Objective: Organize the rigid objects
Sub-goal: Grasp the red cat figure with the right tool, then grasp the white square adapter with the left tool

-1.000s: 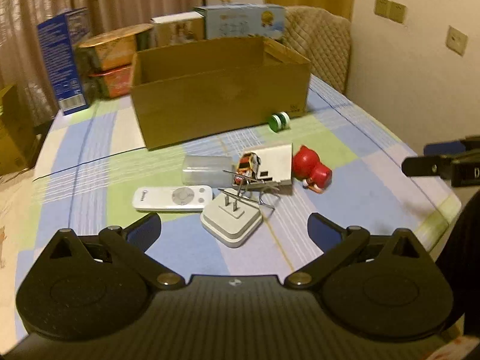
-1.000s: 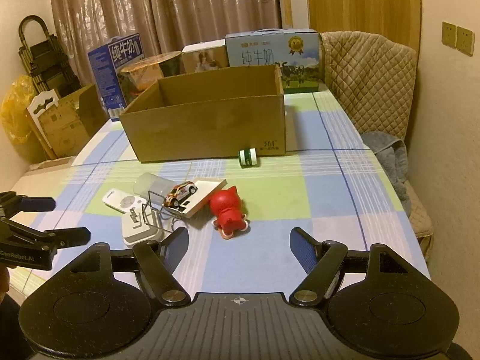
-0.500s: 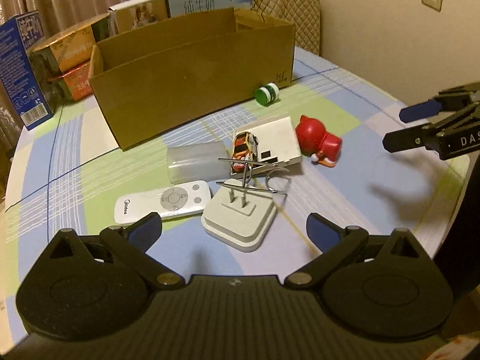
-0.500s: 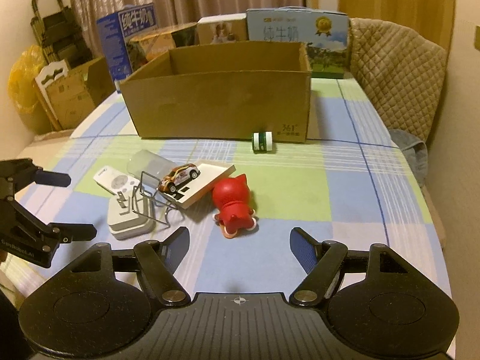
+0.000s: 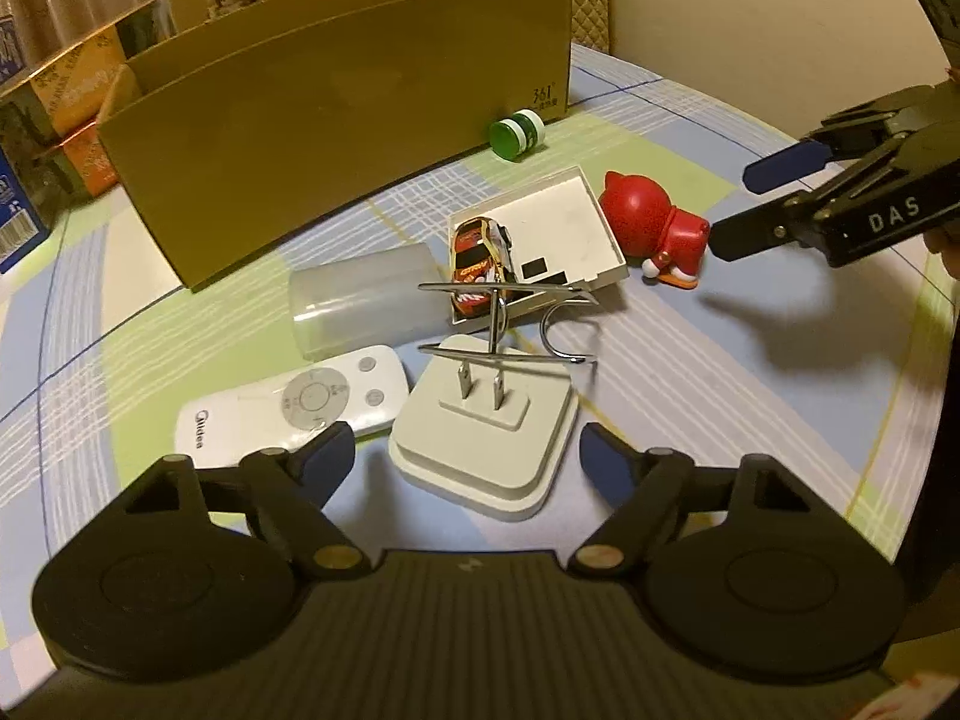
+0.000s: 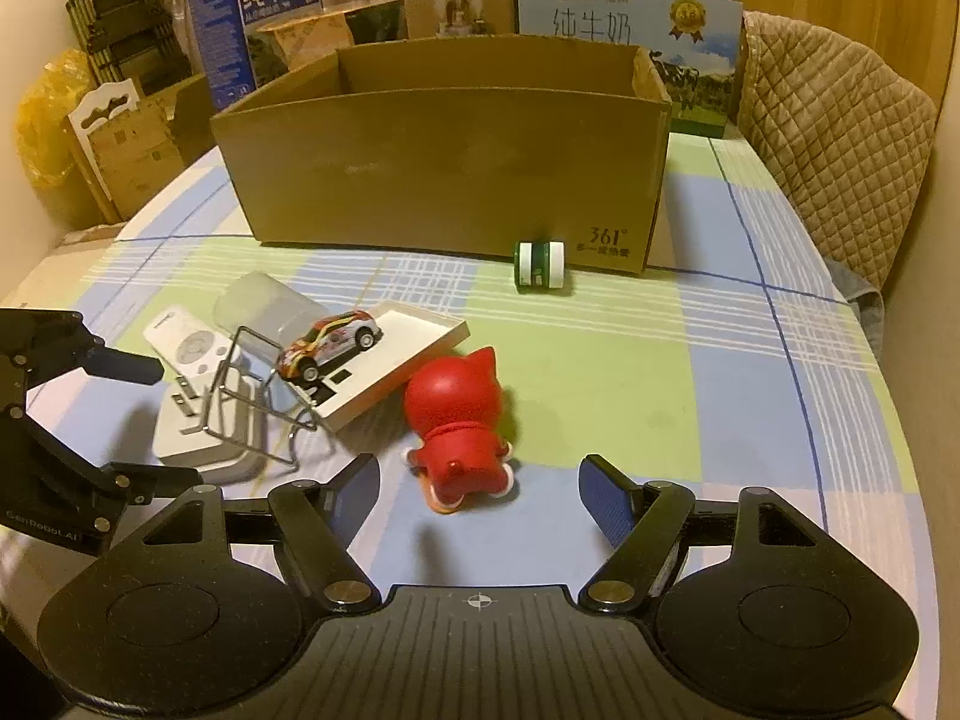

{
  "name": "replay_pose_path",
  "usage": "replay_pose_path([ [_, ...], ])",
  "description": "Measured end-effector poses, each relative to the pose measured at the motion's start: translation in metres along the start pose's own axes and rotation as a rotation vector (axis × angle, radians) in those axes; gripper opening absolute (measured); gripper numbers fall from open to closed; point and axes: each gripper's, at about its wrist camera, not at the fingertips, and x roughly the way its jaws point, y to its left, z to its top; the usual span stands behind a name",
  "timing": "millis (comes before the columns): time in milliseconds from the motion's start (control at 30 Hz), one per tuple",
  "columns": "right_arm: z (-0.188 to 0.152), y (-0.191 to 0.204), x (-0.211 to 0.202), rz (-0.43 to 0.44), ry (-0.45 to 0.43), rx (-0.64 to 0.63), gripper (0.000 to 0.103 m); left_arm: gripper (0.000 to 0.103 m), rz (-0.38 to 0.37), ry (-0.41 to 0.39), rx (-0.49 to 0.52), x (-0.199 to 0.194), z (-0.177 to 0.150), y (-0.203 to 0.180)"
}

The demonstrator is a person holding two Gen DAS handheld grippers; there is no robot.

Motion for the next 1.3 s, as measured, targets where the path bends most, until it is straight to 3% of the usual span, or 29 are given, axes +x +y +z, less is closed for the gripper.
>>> replay_pose_path([
  [133, 0.003, -0.002, 0.009, 0.0, 0.008, -0.005, 0.071, 0.075, -0.008, 0.003, 0.001, 0.007, 0.003, 0.001],
  [200, 0.005, -0.002, 0.012, 0.004, 0.008, -0.013, 0.071, 0.065, -0.031, 0.006, -0.01, 0.008, 0.004, 0.002],
  [333, 0.009, 0.0, 0.02, 0.015, 0.013, -0.029, 0.071, 0.062, -0.021, 0.03, -0.03, 0.007, 0.004, -0.001],
  [433, 0.011, 0.005, 0.028, 0.026, 0.021, -0.053, 0.07, 0.062, 0.008, 0.058, -0.065, 0.003, 0.003, -0.005],
  [567, 0.013, 0.01, 0.038, 0.02, 0.03, -0.091, 0.059, 0.062, 0.044, 0.089, -0.145, -0.004, -0.002, -0.009],
  [700, 0.016, 0.012, 0.048, 0.017, 0.032, -0.123, 0.056, 0.062, 0.072, 0.086, -0.222, -0.011, -0.009, -0.014],
  [767, 0.017, 0.012, 0.053, 0.021, 0.038, -0.131, 0.05, 0.062, 0.082, 0.079, -0.238, -0.012, -0.009, -0.018],
  [833, 0.017, 0.011, 0.055, 0.023, 0.042, -0.129, 0.043, 0.062, 0.092, 0.076, -0.237, -0.012, -0.008, -0.023],
  [1033, 0.009, 0.004, 0.042, 0.013, 0.047, -0.066, 0.042, 0.07, 0.095, 0.051, -0.229, -0.008, -0.004, -0.025],
  [1300, -0.011, 0.0, 0.019, 0.009, 0.064, 0.014, 0.042, 0.07, 0.092, 0.045, -0.181, -0.001, 0.007, -0.031],
])
